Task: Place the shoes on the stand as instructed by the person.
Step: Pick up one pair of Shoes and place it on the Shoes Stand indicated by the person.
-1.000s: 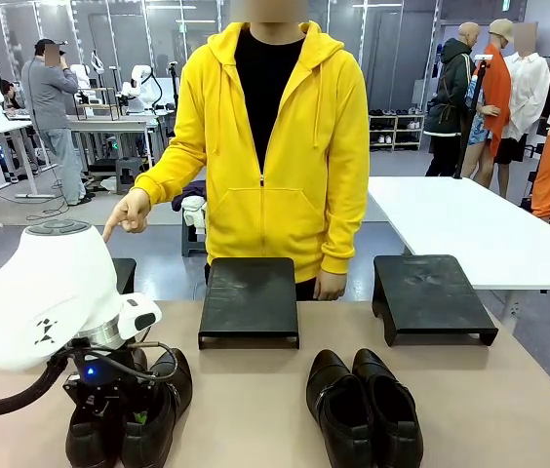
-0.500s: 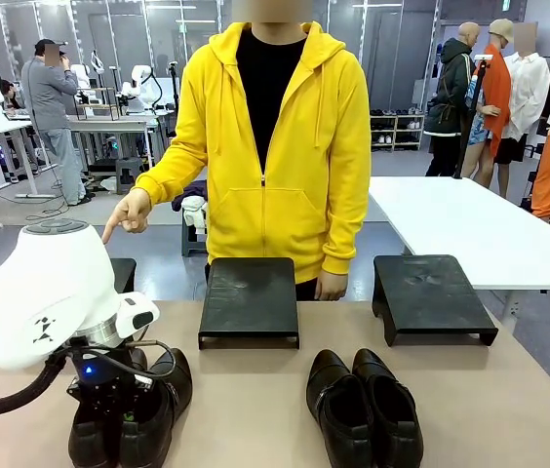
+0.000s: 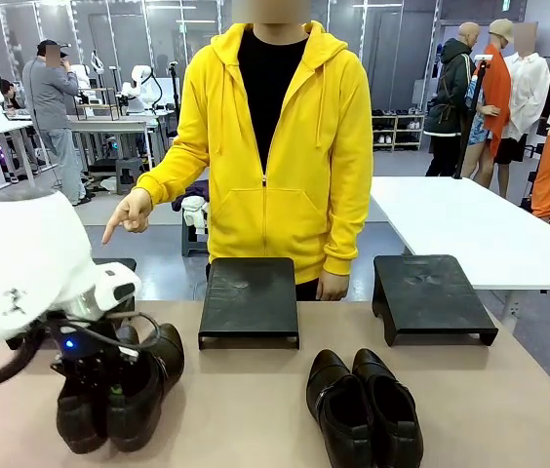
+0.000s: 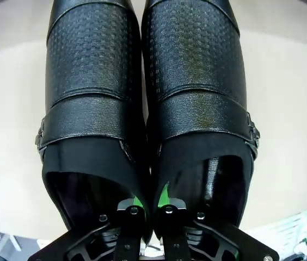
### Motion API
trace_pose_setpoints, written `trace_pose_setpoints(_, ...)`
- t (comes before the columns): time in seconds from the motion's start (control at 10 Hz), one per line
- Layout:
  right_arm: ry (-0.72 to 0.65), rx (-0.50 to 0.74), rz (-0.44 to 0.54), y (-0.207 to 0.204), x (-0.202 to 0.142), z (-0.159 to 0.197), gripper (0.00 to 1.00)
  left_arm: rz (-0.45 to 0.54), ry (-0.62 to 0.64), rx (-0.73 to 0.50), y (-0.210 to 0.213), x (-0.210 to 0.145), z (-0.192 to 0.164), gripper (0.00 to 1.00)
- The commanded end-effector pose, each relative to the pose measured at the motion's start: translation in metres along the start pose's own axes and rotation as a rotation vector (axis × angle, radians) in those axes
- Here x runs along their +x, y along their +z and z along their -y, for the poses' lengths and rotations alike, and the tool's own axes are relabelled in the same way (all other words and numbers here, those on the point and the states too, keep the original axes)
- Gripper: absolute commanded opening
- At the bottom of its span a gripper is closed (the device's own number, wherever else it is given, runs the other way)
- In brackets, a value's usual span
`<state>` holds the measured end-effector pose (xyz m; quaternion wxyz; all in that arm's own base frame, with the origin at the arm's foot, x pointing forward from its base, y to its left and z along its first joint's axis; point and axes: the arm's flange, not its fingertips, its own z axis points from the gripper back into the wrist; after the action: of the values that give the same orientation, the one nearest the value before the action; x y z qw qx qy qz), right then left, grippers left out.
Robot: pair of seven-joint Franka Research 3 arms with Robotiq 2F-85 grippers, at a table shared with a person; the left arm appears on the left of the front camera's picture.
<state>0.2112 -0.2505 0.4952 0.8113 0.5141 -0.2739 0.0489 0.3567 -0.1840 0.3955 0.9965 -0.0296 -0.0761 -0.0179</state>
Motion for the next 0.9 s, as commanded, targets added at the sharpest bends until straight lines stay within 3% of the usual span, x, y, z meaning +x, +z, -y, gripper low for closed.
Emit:
trace_pose_setpoints(0.0, 0.003, 0.0, 0.003, 0.001, 0.0, -0.001, 1.0, 0.018, -0.032, -0.014, 0.045, -0.004, -0.011, 0.0)
trace_pose_setpoints(0.5, 0.003, 0.0, 0.003, 0.001, 0.0, -0.001, 1.0, 0.124, -0.045, -0.01, 0.093, 0.006, -0.033, 0.0)
trace_pose_setpoints(0.8, 0.003, 0.0, 0.003, 0.001, 0.0, -0.001, 1.0, 0.082, -0.028, -0.027, 0.078, 0.002, -0.028, 0.0)
